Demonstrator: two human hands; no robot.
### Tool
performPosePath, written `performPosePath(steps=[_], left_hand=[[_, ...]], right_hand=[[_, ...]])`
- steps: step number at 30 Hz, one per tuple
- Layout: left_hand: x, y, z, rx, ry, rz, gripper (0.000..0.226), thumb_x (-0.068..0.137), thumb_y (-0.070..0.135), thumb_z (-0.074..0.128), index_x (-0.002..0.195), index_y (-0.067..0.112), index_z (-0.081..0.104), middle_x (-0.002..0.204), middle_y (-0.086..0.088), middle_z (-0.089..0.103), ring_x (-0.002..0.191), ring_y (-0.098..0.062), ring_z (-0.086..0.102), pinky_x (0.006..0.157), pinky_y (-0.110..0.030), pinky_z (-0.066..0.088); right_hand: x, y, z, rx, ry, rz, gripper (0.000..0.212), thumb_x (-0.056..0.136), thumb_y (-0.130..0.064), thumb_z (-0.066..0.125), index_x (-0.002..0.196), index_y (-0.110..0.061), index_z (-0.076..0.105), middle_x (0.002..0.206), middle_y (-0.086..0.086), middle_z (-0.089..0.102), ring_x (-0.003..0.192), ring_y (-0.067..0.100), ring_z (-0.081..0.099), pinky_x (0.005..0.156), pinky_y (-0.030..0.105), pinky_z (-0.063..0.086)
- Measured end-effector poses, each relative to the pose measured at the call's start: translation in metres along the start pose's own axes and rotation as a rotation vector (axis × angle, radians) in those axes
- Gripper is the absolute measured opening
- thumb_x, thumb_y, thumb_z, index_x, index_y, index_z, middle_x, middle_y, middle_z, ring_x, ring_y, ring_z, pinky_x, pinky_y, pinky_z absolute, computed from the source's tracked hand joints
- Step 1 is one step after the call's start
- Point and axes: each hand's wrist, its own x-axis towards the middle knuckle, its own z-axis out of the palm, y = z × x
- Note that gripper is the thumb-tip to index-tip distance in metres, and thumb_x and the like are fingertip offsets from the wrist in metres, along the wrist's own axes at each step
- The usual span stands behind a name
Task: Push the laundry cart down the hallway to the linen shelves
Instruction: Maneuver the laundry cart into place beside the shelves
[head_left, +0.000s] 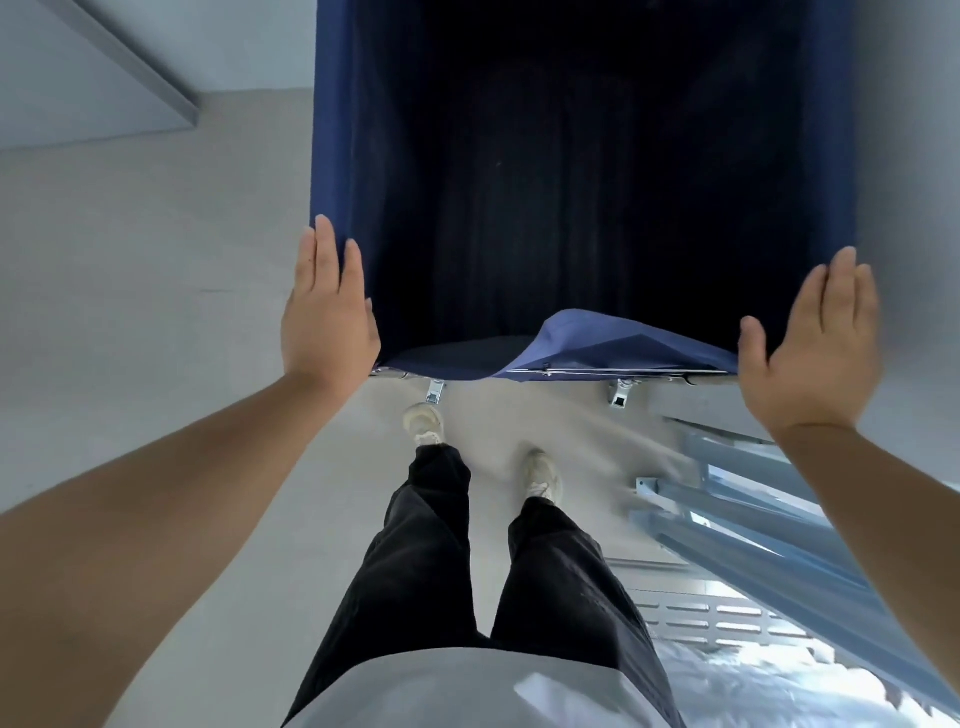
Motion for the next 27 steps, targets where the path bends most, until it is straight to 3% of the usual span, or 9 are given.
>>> performPosePath(steps=[9, 27], left_hand=[[0.0051, -0.0018, -0.0006, 0.000, 0.026, 0.045, 0.060, 0.090, 0.016, 0.050, 0.144, 0.001, 0.029, 0.158, -0.024, 0.014, 0.146, -0.039, 0.015, 0.110, -0.044, 0.034], [0.0058, -0.0003, -0.0017, -0.008, 0.032, 0.056, 0.059, 0.091, 0.019, 0.050, 0.144, 0.001, 0.031, 0.157, -0.026, 0.017, 0.145, -0.040, 0.017, 0.108, -0.045, 0.036]], right_hand=[[-0.0008, -0.0002, -0.0007, -0.071, -0.026, 0.019, 0.075, 0.097, -0.050, 0.030, 0.150, 0.003, 0.020, 0.163, 0.015, 0.010, 0.149, 0.033, 0.009, 0.120, 0.040, 0.009], [0.0010, -0.0003, -0.0010, -0.037, -0.011, 0.003, 0.074, 0.097, -0.048, 0.032, 0.148, 0.005, 0.025, 0.161, 0.020, 0.015, 0.147, 0.038, 0.014, 0.119, 0.046, 0.014]])
